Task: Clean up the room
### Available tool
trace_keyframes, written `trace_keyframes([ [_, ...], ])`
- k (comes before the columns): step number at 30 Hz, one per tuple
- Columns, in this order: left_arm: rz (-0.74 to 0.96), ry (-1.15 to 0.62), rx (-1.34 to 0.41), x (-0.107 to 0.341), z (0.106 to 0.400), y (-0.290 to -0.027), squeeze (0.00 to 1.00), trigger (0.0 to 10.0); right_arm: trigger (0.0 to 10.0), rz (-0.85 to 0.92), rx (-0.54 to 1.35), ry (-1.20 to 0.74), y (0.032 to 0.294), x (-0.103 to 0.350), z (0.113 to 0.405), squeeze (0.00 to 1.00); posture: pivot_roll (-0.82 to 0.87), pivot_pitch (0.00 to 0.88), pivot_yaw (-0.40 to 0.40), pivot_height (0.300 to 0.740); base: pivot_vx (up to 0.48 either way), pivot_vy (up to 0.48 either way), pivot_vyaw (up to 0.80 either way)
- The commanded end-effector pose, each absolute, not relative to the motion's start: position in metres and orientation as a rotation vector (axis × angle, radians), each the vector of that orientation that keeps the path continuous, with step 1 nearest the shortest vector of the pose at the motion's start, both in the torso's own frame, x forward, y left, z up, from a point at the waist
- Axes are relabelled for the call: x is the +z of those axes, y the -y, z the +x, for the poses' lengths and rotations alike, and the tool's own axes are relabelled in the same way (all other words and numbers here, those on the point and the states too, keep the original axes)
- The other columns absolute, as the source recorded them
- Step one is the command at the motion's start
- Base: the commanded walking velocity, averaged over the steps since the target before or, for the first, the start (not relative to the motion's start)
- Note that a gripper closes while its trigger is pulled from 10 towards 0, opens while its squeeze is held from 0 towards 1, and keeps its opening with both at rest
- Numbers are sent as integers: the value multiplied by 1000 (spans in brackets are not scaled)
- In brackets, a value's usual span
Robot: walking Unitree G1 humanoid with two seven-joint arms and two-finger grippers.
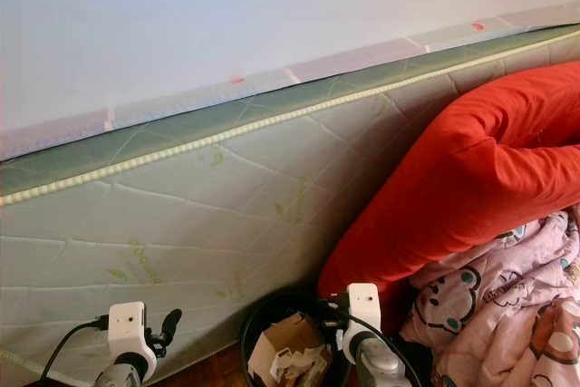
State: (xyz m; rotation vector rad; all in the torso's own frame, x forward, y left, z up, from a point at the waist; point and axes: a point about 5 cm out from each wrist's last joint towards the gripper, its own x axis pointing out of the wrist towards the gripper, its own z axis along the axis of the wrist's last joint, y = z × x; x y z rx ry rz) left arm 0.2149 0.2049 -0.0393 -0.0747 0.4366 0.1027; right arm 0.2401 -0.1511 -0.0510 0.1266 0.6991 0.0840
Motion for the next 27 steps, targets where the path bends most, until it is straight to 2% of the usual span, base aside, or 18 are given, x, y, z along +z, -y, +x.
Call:
trace_keyframes([
  [1,-88,-457,118,-43,211,-206,0,10000,10000,154,78,-688,152,-49,242,0,53,98,-88,734,0,0,0],
  [8,-90,-459,113,-43,213,-203,0,10000,10000,166,55,-688,156,-49,242,0,54,100,-86,734,0,0,0],
  [10,-90,-461,113,-43,213,-204,0,10000,10000,165,80,-626,146,-41,252,0,54,101,-86,734,0,0,0],
  [18,-90,-472,113,-45,212,-204,0,10000,10000,184,84,-604,141,-39,253,0,55,101,-85,734,0,0,0],
  [19,-90,-472,113,-45,212,-205,0,10000,10000,185,86,-603,140,-40,253,243,57,103,-84,734,0,0,0],
  [21,-91,-472,115,-45,212,-205,0,10000,10000,186,88,-603,140,-40,253,243,57,103,-84,734,0,0,0],
  [22,-92,-473,115,-45,212,-205,0,10000,10000,177,89,-606,139,-40,252,953,58,104,-84,734,0,0,0],
  [23,-92,-473,115,-45,212,-205,0,10000,10000,160,90,-609,139,-41,251,1000,58,104,-84,734,0,0,0],
  [27,-92,-475,115,-45,211,-205,0,10000,10000,139,85,-618,139,-43,249,1000,59,104,-83,734,0,0,0],
])
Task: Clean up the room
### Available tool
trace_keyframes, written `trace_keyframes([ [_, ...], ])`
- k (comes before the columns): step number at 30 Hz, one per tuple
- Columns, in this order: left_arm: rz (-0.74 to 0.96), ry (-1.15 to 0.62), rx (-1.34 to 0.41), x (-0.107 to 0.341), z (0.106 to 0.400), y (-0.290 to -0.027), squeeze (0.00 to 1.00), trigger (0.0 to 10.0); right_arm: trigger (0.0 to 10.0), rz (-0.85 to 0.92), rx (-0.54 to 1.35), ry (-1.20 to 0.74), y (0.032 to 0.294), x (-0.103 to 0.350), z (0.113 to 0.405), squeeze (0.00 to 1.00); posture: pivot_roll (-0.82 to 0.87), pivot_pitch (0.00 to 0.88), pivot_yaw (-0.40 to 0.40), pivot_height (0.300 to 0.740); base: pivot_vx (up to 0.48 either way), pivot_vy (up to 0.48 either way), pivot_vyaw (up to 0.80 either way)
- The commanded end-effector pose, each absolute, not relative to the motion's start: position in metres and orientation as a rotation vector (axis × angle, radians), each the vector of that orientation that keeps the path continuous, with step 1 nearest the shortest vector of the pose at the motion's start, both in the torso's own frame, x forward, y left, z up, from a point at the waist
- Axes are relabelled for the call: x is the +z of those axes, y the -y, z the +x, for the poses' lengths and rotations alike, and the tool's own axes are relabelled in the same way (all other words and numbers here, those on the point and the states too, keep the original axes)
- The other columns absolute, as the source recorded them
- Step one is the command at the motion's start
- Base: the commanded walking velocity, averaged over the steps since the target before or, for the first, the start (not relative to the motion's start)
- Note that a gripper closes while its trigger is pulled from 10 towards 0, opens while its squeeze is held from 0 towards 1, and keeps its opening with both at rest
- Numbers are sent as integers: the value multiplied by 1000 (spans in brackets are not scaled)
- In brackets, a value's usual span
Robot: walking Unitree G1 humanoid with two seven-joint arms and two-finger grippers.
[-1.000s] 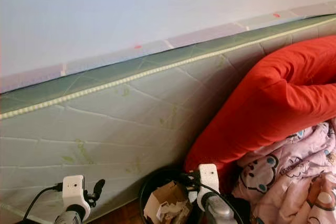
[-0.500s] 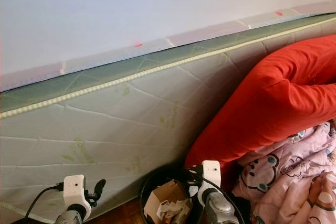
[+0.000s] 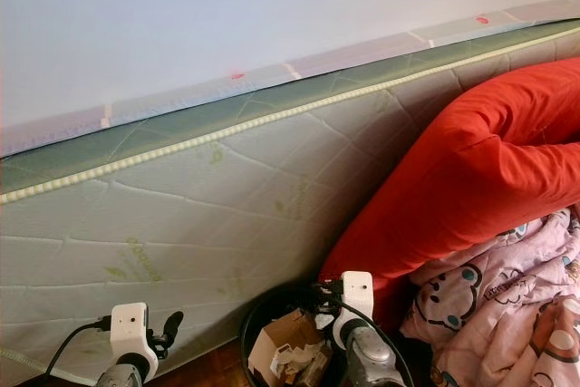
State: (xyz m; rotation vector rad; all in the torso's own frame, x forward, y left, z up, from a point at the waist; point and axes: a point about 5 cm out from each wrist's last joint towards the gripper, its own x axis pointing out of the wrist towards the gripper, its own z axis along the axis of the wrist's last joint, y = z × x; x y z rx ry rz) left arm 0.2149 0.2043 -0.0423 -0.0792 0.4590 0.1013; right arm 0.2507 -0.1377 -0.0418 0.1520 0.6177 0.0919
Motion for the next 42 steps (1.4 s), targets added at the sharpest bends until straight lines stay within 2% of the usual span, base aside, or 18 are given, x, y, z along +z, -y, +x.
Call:
trace_keyframes([
  [1,-93,-475,115,-45,211,-205,0,10000,10000,139,83,-619,139,-43,249,1000,59,104,-83,734,0,0,0],
  [38,-93,-492,110,-47,211,-205,0,10000,10000,52,103,-720,133,-55,235,1000,63,103,-84,734,0,0,0],
  [39,-92,-498,107,-48,211,-205,0,10000,10000,44,101,-733,134,-57,233,0,63,103,-85,734,0,0,0],
  [42,-91,-508,103,-48,211,-205,0,10000,10000,48,89,-753,136,-59,229,0,64,101,-86,734,0,0,0],
])
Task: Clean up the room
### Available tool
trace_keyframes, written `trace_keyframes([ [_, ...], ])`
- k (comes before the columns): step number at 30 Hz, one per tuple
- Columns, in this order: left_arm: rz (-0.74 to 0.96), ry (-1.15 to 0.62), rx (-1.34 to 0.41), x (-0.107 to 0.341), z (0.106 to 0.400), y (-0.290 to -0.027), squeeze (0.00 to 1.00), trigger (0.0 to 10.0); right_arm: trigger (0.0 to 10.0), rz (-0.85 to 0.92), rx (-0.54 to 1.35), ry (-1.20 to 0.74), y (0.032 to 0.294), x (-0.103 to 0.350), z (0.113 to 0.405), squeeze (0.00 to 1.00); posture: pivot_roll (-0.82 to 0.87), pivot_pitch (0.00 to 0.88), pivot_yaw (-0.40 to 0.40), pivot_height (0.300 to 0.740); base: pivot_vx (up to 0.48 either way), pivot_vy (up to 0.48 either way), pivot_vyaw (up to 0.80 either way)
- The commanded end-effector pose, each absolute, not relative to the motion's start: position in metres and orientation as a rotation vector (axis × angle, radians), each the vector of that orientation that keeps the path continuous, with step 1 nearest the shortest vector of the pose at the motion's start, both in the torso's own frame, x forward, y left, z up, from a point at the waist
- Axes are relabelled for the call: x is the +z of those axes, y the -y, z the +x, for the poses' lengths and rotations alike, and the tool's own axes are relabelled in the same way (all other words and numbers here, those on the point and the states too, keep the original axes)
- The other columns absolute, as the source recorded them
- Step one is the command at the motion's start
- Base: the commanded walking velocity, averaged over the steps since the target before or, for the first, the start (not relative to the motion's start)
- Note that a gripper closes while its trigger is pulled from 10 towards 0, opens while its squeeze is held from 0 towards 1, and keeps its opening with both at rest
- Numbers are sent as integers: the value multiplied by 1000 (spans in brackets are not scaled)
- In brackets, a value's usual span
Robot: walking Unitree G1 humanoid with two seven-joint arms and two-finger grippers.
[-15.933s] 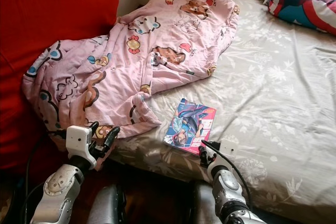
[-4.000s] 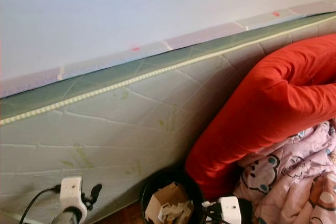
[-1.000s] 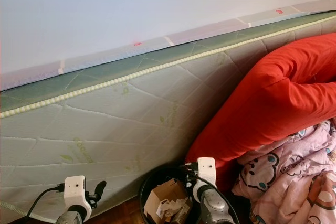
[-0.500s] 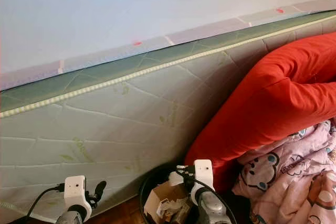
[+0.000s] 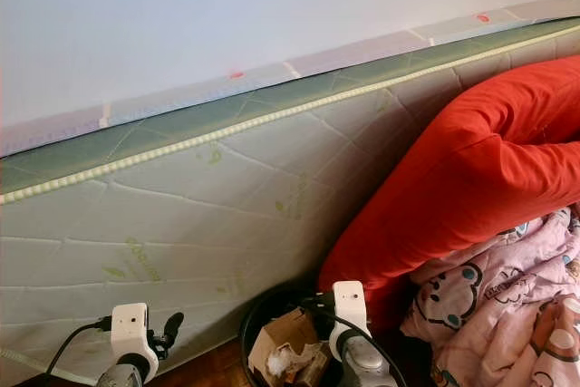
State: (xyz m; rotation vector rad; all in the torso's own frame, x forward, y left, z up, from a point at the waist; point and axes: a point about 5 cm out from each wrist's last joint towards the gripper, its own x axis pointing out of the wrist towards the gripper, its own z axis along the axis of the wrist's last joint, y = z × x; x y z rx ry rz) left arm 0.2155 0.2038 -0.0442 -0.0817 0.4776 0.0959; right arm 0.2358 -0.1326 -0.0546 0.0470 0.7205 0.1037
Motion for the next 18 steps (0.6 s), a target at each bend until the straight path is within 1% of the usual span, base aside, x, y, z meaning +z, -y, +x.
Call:
trace_keyframes([
  [1,-96,-528,104,-50,210,-206,0,10000,10000,68,69,-772,138,-62,225,0,66,101,-85,734,0,0,0],
  [4,-100,-553,102,-52,210,-207,0,10000,10000,85,50,-788,140,-65,222,0,69,100,-85,734,0,0,0],
  [6,-89,-622,105,-58,205,-209,0,10000,10000,95,18,-824,146,-70,213,0,68,97,-83,734,0,0,0],
  [11,-68,-670,103,-61,203,-211,0,10000,10000,129,-55,-852,157,-76,203,0,50,92,-78,734,0,0,0],
  [18,-56,-695,86,-63,202,-211,0,10000,10000,133,-77,-864,156,-76,203,0,45,78,-70,734,0,0,0],
])
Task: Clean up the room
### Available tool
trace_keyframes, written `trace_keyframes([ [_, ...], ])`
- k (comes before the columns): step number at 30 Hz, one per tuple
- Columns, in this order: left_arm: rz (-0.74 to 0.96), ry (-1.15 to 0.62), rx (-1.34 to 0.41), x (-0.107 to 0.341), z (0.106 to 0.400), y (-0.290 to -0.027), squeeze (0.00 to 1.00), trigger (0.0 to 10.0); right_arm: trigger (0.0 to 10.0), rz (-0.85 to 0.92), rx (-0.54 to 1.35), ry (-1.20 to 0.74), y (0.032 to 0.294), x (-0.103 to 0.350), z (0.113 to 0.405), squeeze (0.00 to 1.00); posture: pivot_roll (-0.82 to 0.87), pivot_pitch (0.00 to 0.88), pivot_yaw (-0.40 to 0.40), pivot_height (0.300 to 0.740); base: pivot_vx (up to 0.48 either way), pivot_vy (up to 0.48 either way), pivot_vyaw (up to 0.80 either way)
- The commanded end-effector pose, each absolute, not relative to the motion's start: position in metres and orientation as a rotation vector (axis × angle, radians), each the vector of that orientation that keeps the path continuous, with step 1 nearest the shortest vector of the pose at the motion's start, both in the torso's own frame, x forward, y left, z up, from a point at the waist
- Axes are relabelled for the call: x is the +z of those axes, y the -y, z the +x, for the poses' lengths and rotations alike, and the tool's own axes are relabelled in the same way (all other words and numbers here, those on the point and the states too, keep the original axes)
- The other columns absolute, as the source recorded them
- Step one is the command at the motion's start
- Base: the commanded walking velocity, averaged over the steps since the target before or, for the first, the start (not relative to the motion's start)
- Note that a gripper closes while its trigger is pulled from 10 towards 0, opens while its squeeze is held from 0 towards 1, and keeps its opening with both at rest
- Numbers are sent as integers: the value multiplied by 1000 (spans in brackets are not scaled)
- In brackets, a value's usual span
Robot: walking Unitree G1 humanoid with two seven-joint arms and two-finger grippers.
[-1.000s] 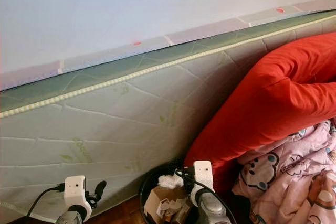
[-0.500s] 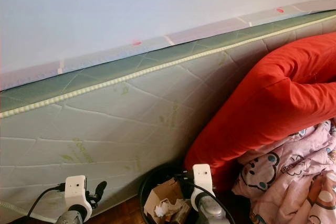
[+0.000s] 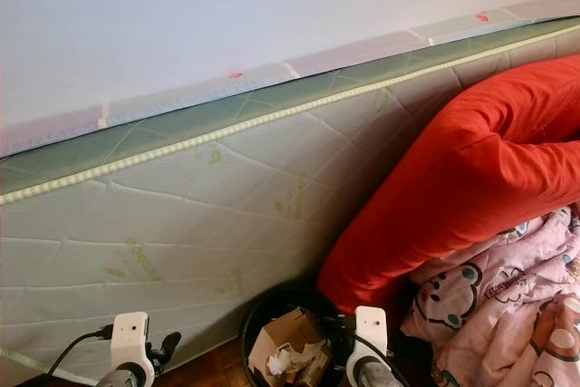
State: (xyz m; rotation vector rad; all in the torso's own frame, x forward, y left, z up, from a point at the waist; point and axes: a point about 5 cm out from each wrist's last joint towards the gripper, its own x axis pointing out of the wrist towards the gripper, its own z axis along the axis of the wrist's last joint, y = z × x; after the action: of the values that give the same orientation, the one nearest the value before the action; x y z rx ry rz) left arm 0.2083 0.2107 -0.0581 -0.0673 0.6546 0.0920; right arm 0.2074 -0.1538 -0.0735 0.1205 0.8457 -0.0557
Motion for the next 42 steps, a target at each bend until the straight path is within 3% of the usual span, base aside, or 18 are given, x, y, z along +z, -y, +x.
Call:
trace_keyframes([
  [1,-49,-713,86,-64,201,-211,0,10000,10000,133,-76,-869,156,-77,202,0,43,74,-69,734,0,0,0],
  [10,-9,-805,49,-72,192,-209,0,10000,10000,103,-45,-917,155,-80,198,0,31,42,-48,734,0,0,0],
  [24,-42,-864,151,-80,174,-219,0,10000,10000,42,25,-940,153,-80,198,0,18,19,-42,734,0,0,0],
  [42,-49,-860,156,-81,173,-216,0,10000,10000,19,67,-943,152,-80,199,0,29,53,-55,734,0,0,0],
])
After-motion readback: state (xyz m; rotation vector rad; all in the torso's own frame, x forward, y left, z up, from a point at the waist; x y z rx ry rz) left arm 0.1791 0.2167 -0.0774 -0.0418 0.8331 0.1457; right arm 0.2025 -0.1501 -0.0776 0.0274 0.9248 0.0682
